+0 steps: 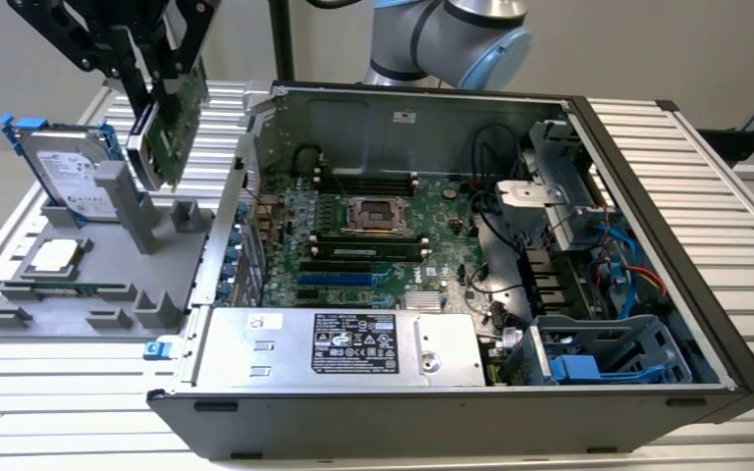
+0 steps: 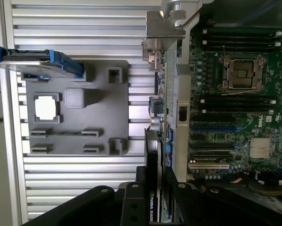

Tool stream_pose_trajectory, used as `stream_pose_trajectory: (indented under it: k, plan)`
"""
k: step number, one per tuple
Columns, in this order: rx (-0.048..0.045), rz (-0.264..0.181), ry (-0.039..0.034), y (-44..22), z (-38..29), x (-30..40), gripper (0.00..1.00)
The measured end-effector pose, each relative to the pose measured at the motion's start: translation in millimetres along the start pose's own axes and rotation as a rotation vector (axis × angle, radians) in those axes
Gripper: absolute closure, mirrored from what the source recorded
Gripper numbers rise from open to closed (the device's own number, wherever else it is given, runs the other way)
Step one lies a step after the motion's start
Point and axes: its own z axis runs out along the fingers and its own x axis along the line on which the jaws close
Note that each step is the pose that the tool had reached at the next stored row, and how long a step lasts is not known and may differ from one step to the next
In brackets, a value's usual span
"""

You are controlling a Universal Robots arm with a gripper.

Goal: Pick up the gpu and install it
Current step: 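Pick up the gpu and move the gpu toward the slot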

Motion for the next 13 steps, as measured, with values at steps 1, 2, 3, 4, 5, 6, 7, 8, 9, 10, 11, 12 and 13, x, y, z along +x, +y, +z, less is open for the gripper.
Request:
stream_pose_trajectory:
  k: [1, 2, 3, 4, 5, 6, 7, 8, 9, 10, 11, 12, 13]
  plan:
    - [0.0000, 0.000, -0.0001, 0.0, 0.1, -0.7, 1.00]
    - [0.0000, 0.000, -0.0001, 0.0, 0.1, -1.4, 1.00]
    - [0.0000, 0.000, -0.0001, 0.0, 0.1, -2.1, 1.00]
    - [0.0000, 0.000, -0.0001, 0.0, 0.1, -2.8, 1.00]
    - [0.0000, 0.000, -0.0001, 0.0, 0.1, -3.5, 1.00]
    - [0.0000, 0.000, -0.0001, 0.0, 0.1, -4.3, 1.00]
    - [0.0000, 0.000, 0.0000, 0.1, 0.2, -5.0, 1.00]
    - [0.0000, 0.000, -0.0001, 0.1, 0.2, -5.7, 1.00]
    - [0.0000, 0.000, 0.0000, 0.1, 0.2, -6.4, 1.00]
    - [0.0000, 0.000, 0.0000, 0.1, 0.2, -7.2, 1.00]
    - [0.0000, 0.000, 0.0000, 0.1, 0.2, -7.9, 1.00]
    - [0.0000, 0.000, 0.0000, 0.1, 0.3, -8.7, 1.00]
    - [-0.0001, 0.000, -0.0001, 0.1, 0.3, -9.4, 1.00]
